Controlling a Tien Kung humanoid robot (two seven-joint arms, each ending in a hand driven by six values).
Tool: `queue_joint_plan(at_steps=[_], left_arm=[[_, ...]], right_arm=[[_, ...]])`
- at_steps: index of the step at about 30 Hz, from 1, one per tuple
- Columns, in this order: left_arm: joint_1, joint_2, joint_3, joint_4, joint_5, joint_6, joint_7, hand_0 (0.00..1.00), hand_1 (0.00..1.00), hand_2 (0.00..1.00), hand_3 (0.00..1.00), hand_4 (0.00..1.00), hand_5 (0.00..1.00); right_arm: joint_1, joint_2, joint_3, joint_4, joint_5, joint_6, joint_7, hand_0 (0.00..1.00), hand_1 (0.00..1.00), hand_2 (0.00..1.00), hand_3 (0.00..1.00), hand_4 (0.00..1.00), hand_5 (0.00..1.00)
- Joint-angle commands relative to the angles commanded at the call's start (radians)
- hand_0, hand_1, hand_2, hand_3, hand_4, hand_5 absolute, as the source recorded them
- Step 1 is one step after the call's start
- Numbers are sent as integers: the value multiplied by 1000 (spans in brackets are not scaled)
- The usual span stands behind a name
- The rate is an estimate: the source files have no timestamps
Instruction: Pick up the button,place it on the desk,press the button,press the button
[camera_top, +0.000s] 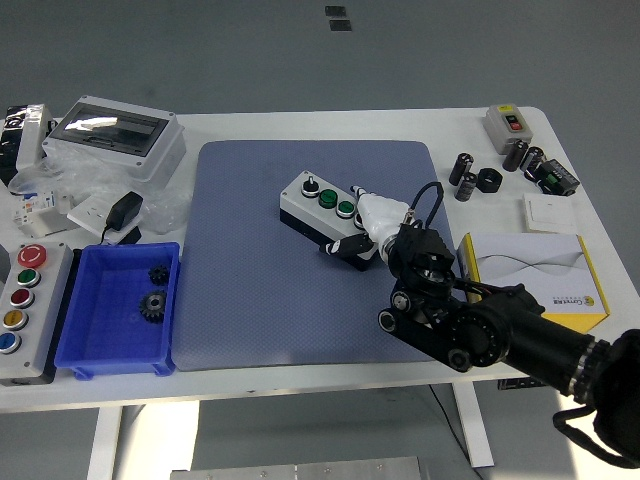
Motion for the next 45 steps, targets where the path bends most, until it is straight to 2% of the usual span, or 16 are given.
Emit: queue_joint_plan(at_steps=[5,6,11,12,17,18,21,23,24,27,29,32,37,40,42,45], left_arm=[[0,0,0,0,0,0,-1,627,598,553,591,661,166],[0,0,1,0,0,0,-1,627,599,553,593,660,165],[0,0,2,0,-3,2,-3,627,599,553,593,660,165],[0,0,2,0,-3,2,-3,627,599,554,595,661,165],[1,0,3,0,-7,5,-3,627,599,554,595,661,165],[1,0,4,0,-8,6,-3,628,600,556,597,662,168],[2,-1,8,0,-12,9,-3,628,600,556,597,662,168],[2,-2,10,0,-14,11,-2,628,600,556,597,662,168],[3,-3,11,0,-15,12,-2,628,601,558,599,666,176],[3,-5,13,0,-17,14,-1,628,601,558,599,666,176],[4,-8,16,0,-20,15,-2,628,601,558,599,666,176],[5,-10,16,0,-19,18,-3,628,601,559,599,676,191],[0,-14,22,0,-20,20,-10,627,601,558,599,678,193],[-2,-17,21,0,-15,20,-11,627,601,558,599,678,193],[-3,-20,24,0,-17,21,-14,627,601,558,598,686,207],[-3,-21,19,0,-7,21,-13,627,601,558,598,686,207]], right_arm=[[-1,1,-2,-8,-8,-8,0,240,578,637,998,836,231],[-1,2,-2,-9,-11,-9,0,165,462,524,909,650,105],[-5,1,-2,-14,-42,-24,0,165,462,524,909,650,105],[-6,1,-1,-13,-51,-28,0,104,388,449,836,463,116],[-11,-9,0,7,-95,-54,0,104,388,449,836,463,116],[-13,-13,-2,16,-103,-63,0,60,330,386,678,322,2],[-24,-36,-5,55,-109,-95,29,60,330,386,678,322,2],[-35,-63,-4,93,-99,-116,65,60,330,386,678,322,2],[-43,-80,-3,117,-85,-125,86,32,280,355,519,147,2],[-74,-142,8,197,-37,-129,162,32,280,355,519,147,2],[-96,-188,13,263,-11,-100,225,32,280,355,519,147,2],[-122,-264,7,365,20,-56,325,30,262,354,422,127,2],[-156,-376,-30,494,-20,-78,465,38,264,358,399,140,2],[-179,-410,-45,500,-91,-112,527,38,264,358,399,140,2],[-198,-417,-47,484,-143,-133,549,110,274,351,390,153,2],[-208,-416,-51,468,-210,-150,557,110,274,351,390,153,2]])
